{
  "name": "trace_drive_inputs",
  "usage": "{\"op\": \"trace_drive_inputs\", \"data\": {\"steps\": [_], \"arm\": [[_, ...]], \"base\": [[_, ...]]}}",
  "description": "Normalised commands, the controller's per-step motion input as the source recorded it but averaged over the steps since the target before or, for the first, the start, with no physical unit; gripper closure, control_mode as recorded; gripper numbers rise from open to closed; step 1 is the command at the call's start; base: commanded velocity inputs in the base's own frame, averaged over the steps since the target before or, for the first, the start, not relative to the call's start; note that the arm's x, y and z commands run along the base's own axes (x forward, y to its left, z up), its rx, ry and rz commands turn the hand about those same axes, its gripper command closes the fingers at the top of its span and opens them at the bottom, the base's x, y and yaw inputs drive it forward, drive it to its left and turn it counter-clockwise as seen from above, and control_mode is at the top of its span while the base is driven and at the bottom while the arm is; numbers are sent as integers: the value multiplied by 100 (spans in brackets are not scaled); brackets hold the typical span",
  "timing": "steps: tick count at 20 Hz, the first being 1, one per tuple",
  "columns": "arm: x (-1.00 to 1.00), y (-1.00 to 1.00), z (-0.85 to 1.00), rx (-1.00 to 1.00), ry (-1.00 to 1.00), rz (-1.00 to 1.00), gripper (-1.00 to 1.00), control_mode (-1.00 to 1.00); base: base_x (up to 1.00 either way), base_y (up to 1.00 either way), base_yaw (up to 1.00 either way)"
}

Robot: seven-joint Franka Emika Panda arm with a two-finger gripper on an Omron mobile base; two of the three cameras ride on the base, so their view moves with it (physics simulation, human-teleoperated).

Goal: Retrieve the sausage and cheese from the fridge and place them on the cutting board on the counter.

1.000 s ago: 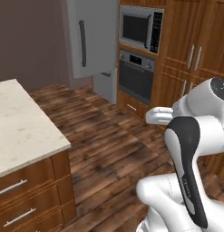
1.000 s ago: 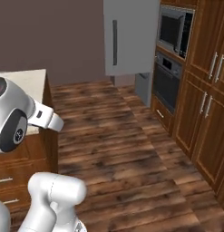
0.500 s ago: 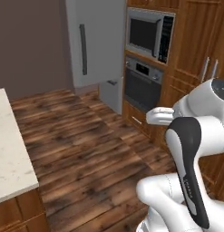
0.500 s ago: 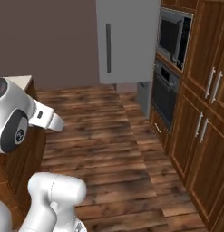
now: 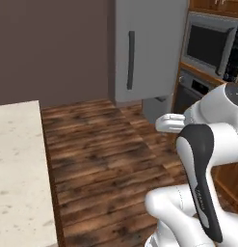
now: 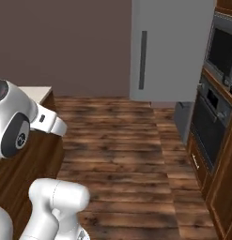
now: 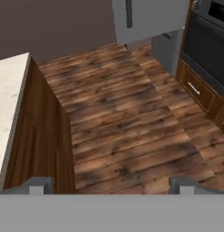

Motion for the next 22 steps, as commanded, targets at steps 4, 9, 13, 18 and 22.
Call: {"op": "trace_drive_inputs", "data": {"steps": [4,9,13,18,22], "arm": [[0,0,0,0,0,0,-100,100],[0,0,0,0,0,0,-100,100],[0,0,0,0,0,0,-100,100],[0,0,0,0,0,0,-100,100],[0,0,0,0,0,0,-100,100]], "base": [[100,0,39],[100,0,29],[100,-1,23],[100,-15,13],[100,-28,0]]}}
